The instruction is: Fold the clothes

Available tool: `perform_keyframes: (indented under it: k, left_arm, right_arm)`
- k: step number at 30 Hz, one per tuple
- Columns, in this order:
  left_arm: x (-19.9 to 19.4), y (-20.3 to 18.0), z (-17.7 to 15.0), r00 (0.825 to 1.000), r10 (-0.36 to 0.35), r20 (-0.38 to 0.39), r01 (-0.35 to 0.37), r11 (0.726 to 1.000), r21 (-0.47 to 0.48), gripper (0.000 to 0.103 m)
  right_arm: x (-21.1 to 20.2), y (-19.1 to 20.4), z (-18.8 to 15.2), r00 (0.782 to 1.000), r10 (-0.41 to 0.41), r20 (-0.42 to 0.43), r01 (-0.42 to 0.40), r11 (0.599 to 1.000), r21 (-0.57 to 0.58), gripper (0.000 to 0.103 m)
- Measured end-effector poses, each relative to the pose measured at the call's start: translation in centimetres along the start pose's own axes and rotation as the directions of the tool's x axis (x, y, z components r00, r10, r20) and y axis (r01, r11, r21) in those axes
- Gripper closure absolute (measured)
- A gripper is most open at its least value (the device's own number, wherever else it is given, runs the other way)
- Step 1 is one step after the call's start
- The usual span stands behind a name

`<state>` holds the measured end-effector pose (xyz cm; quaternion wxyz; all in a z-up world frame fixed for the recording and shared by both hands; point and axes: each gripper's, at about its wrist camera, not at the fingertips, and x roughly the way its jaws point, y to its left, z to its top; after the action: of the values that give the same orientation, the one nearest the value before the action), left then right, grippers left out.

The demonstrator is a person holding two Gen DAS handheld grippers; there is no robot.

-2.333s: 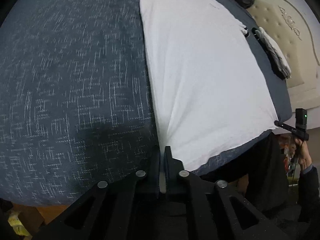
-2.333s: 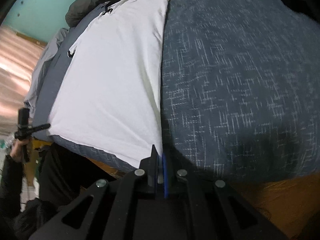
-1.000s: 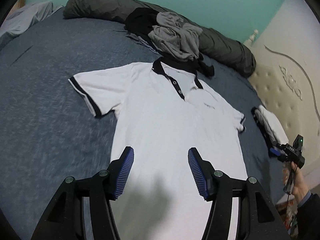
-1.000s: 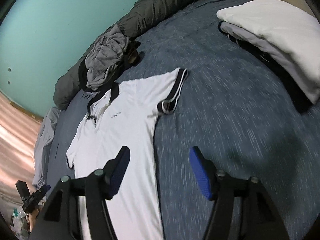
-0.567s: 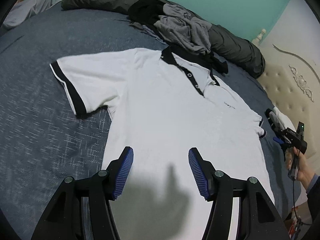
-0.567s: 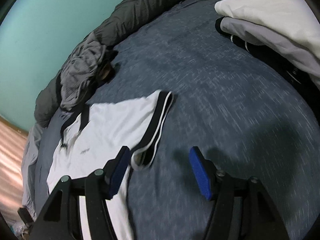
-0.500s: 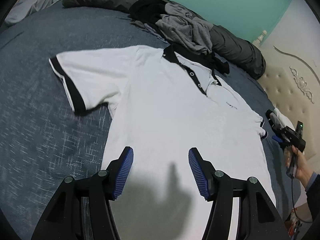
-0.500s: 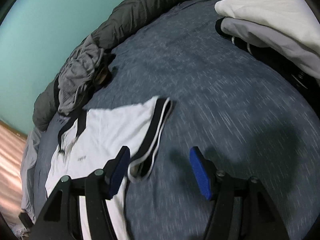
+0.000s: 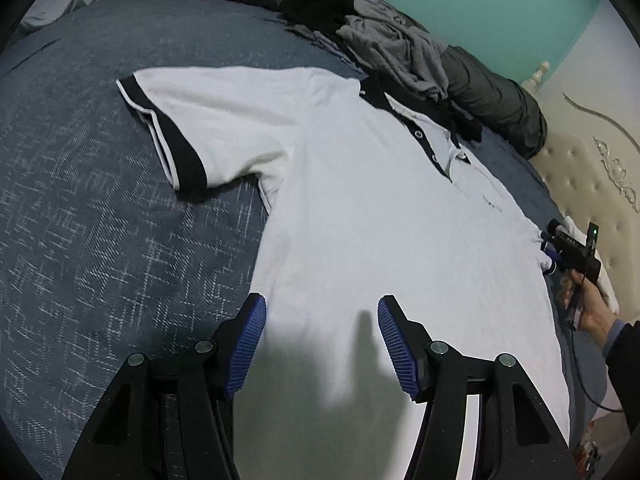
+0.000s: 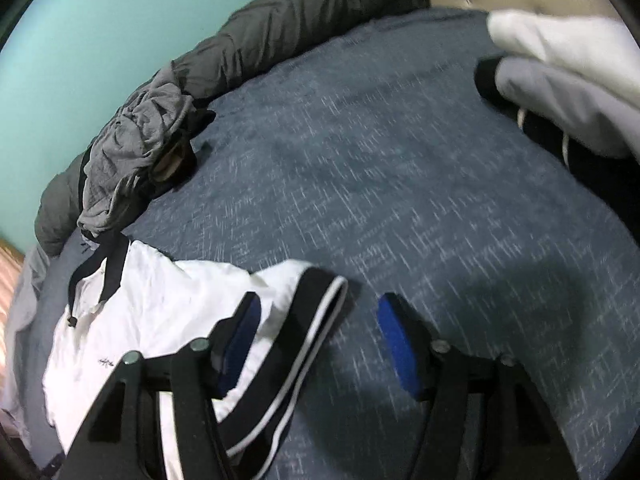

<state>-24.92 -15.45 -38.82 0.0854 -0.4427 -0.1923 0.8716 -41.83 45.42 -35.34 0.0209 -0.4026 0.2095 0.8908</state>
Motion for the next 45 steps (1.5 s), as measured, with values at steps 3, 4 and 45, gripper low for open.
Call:
perform_keyframes:
  k: [3,4,45]
  left_arm:
    - [0.1,0.0,-0.1,1.0,-0.001,-0.004,0.001,1.0,0.0,0.04]
    - [0.2,0.0,-0.1,1.0,-0.001,-0.006,0.001,1.0,0.001,0.04]
    - [-2.5,0.0,0.6,0.997,-0.073,0.037,0.073,0.997,-0.005,0.04]
  right_arm:
    - [0.3,1.2,-0.3,1.0,0.001,-0.009,-0.001,0.998,-0.066,0.086]
    - [0.1,1.7,-0.3,1.0,0.0,-0.003,0.0,0.996,-0.086,0.09]
    - [-6.7,20.3,-4.7,0.997,0.037,-0.072,-0.056,0.958,-0.282,0.067]
